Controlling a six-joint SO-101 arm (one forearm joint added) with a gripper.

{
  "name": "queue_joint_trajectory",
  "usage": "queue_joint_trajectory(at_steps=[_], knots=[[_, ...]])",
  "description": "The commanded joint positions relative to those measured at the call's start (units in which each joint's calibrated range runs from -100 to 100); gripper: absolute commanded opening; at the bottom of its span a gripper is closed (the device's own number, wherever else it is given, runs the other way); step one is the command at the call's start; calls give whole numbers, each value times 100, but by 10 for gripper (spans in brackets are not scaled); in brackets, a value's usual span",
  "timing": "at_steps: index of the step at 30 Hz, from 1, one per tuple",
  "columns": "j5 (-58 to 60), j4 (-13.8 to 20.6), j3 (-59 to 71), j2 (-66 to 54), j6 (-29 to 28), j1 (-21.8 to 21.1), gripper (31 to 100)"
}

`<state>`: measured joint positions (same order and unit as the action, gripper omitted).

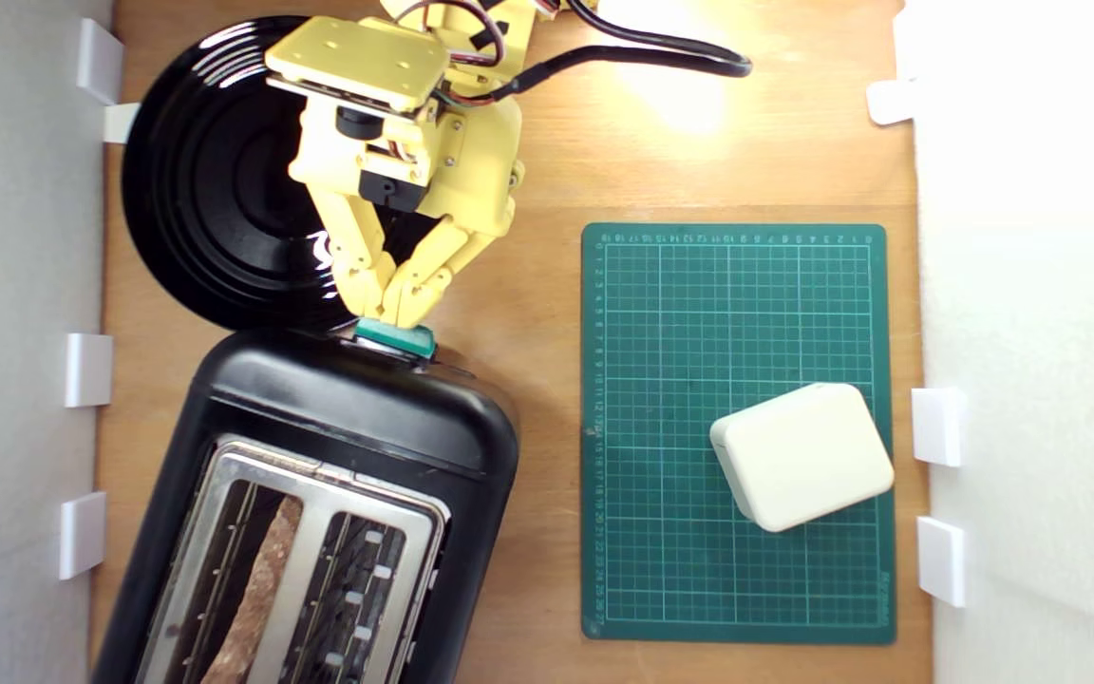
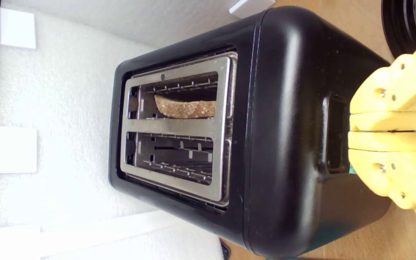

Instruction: Start toaster

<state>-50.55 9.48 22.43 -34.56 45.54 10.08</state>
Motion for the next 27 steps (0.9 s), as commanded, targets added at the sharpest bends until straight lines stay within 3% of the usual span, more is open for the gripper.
queue_joint_trajectory(at_steps=[1, 27], knots=[[6, 8, -276, 8, -27, 40, 313], [23, 55, -357, 899, -38, 48, 313]])
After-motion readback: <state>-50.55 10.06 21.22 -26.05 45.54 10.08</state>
